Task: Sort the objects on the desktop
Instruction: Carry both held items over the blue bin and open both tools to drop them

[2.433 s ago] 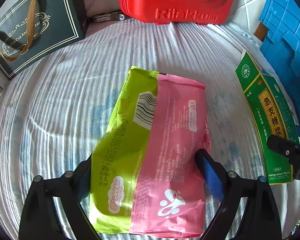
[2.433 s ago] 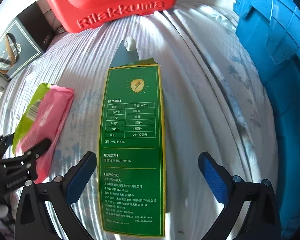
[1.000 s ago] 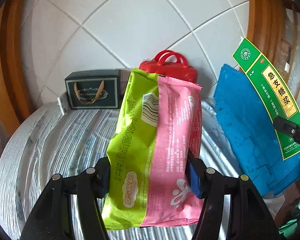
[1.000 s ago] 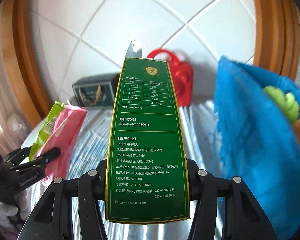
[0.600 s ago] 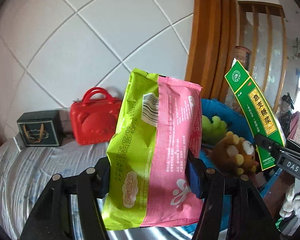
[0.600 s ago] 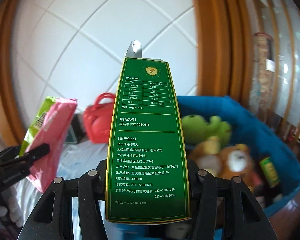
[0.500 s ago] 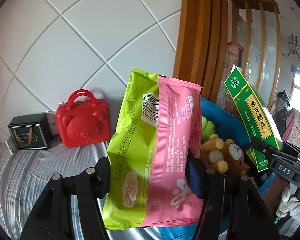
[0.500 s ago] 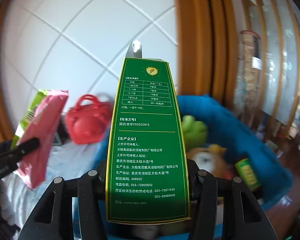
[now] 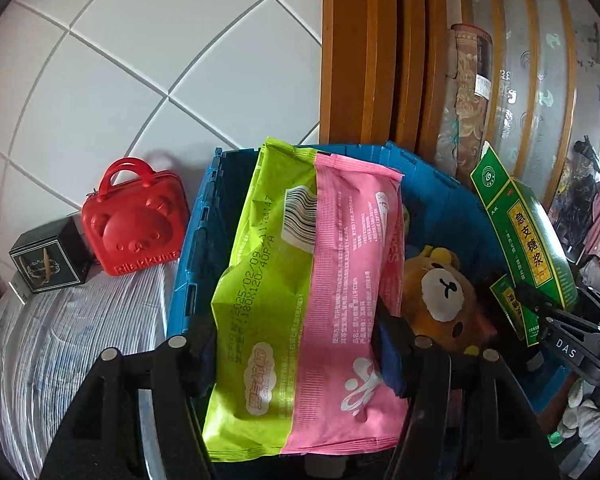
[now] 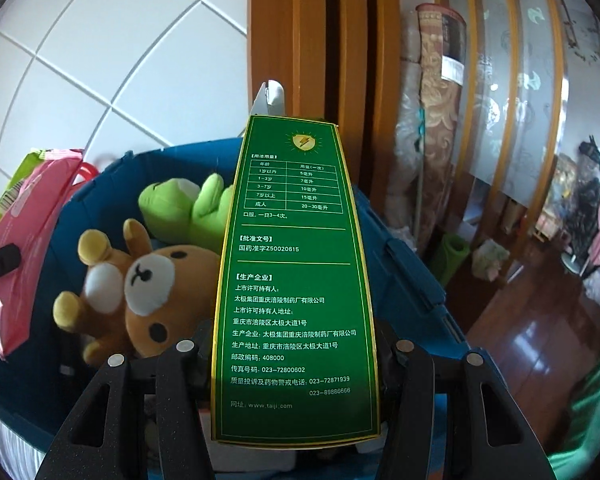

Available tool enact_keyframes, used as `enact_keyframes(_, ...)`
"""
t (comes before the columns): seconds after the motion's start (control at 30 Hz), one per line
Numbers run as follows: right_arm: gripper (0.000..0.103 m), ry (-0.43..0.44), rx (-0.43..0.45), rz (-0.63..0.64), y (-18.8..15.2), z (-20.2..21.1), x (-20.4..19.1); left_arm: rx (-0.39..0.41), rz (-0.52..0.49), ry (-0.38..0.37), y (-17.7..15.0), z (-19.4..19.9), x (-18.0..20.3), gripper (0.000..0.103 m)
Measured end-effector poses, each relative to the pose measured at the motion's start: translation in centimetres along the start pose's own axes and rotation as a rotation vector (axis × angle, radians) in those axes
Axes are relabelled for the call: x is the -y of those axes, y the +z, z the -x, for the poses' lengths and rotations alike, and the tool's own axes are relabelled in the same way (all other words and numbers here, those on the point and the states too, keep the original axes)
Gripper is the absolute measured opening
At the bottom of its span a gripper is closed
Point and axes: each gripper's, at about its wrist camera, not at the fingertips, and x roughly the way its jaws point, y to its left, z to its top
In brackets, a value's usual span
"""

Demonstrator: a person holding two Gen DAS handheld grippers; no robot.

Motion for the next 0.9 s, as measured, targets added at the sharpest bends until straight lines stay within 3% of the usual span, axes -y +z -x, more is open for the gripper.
enact_keyframes(0.23, 0.053, 0.008, -0.035, 0.027, 0.0, -1.6, -1.1, -0.012, -0.012, 0.068, 0.2, -0.3, 0.8, 0.077)
enact_keyframes(0.4, 0.054, -0.004, -0.044, 0.037, 0.0, -1.7, -1.1, 0.005, -0.011, 0.069, 0.3, 0.4, 0.9, 0.079)
enact_keyframes(0.47, 0.063, -0.001, -0.044, 0.031, 0.1, -1.7, -0.9, 0.009, -0.011, 0.064, 0.1, 0.7, 1.0, 0.079)
enact_keyframes(0.53, 0.092, -0.011, -0.037, 0.022, 0.1, -1.4, -0.8, 0.012, -0.012, 0.054, -0.1, 1.1, 1.1, 0.079)
enact_keyframes(0.57, 0.096, -0.016, -0.029, 0.019, 0.0, -1.1, -0.7, 0.012, -0.014, 0.049, -0.2, 1.3, 1.0, 0.079)
enact_keyframes(0.7, 0.103, -0.013, -0.002, -0.005, -0.3, 0.5, -0.3, 0.02, -0.019, 0.03, -0.9, 2.3, 1.1, 0.079)
enact_keyframes(0.9, 0.103, -0.009, 0.031, -0.046, -1.3, 4.0, 0.1, 0.075, -0.016, -0.006, -1.9, 5.5, 0.9, 0.08)
